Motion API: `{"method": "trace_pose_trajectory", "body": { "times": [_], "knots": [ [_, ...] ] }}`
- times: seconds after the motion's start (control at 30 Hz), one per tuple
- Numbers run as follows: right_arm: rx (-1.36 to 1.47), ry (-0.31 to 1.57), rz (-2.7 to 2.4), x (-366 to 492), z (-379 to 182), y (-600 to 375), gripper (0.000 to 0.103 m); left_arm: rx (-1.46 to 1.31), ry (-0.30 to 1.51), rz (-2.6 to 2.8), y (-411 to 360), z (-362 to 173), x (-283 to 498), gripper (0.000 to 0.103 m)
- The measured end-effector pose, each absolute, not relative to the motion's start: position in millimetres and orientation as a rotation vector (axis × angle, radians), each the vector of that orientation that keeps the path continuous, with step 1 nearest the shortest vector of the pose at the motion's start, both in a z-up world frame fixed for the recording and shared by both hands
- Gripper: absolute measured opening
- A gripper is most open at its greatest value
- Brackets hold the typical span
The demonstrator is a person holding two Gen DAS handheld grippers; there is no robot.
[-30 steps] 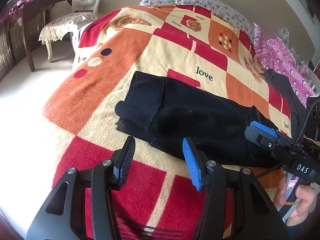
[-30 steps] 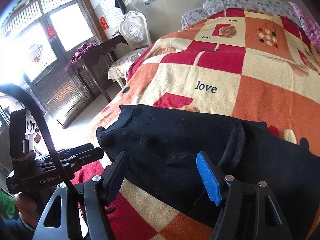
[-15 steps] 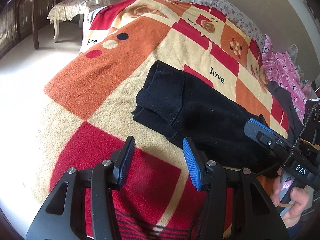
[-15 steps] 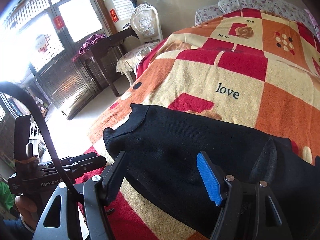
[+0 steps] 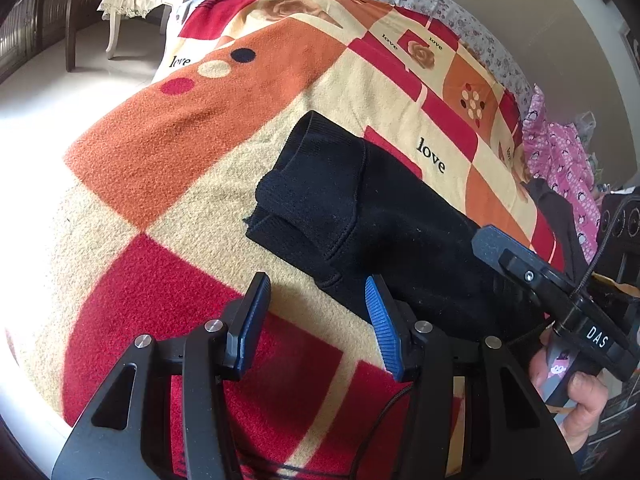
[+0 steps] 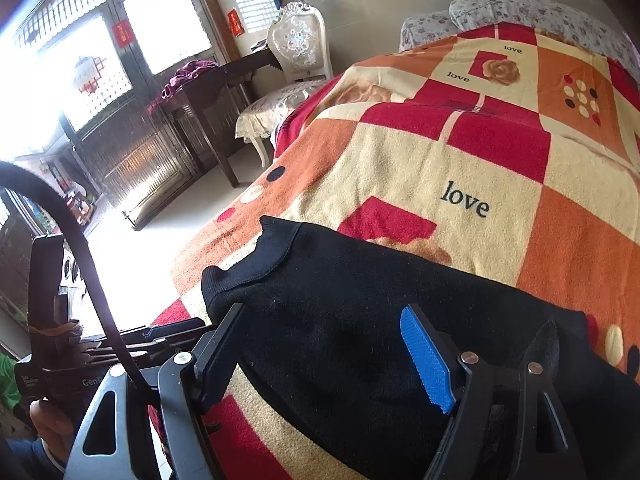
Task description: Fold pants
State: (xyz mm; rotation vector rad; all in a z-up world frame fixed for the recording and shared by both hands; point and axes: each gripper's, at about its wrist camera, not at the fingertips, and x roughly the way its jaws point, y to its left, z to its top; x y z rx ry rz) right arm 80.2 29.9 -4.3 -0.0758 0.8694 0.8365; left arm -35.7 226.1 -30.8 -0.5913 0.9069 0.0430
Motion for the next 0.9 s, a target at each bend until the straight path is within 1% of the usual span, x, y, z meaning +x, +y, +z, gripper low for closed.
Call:
{"method": "trace_pose_trajectory", "body": {
  "times": [0.1, 0.13, 0.27, 0.43, 0.5, 0.57, 0.6, 0.8, 0.83, 0.87, 0.9],
  "knots": [
    [-0.094, 0.89, 0.862, 94, -5, 41, 0.075, -0.622, 0.895, 0.041, 228, -32, -35, 0.049],
    [-0.102, 0.897, 0.868, 99, -6, 45, 0.075, -0.635, 0.891, 0.041, 229, -32, -34, 0.051],
    [-0.123, 0.934, 0.92, 120, -8, 63, 0.075, -0.692, 0.851, 0.037, 232, -33, -32, 0.062],
    [-0.153, 0.978, 0.987, 139, -12, 91, 0.076, -0.669, 0.828, 0.066, 227, -33, -25, 0.062],
    [-0.201, 0.982, 1.001, 145, -14, 106, 0.076, -0.671, 0.821, 0.066, 227, -34, -23, 0.064],
    [-0.256, 0.984, 1.015, 149, -17, 122, 0.076, -0.688, 0.808, 0.054, 228, -34, -21, 0.07],
    [-0.28, 0.984, 1.022, 151, -19, 129, 0.076, -0.7, 0.799, 0.048, 229, -34, -20, 0.071],
    [-0.387, 1.027, 1.047, 168, -43, 168, 0.076, -0.761, 0.761, 0.012, 241, -38, -15, 0.071],
    [-0.409, 1.027, 1.057, 168, -48, 172, 0.071, -0.777, 0.752, 0.004, 243, -39, -15, 0.07],
    [-0.436, 1.019, 1.06, 166, -52, 177, 0.063, -0.789, 0.745, -0.001, 245, -39, -14, 0.069],
    [-0.477, 0.977, 1.039, 163, -53, 181, 0.052, -0.79, 0.738, -0.006, 245, -39, -14, 0.069]
  ]
}}
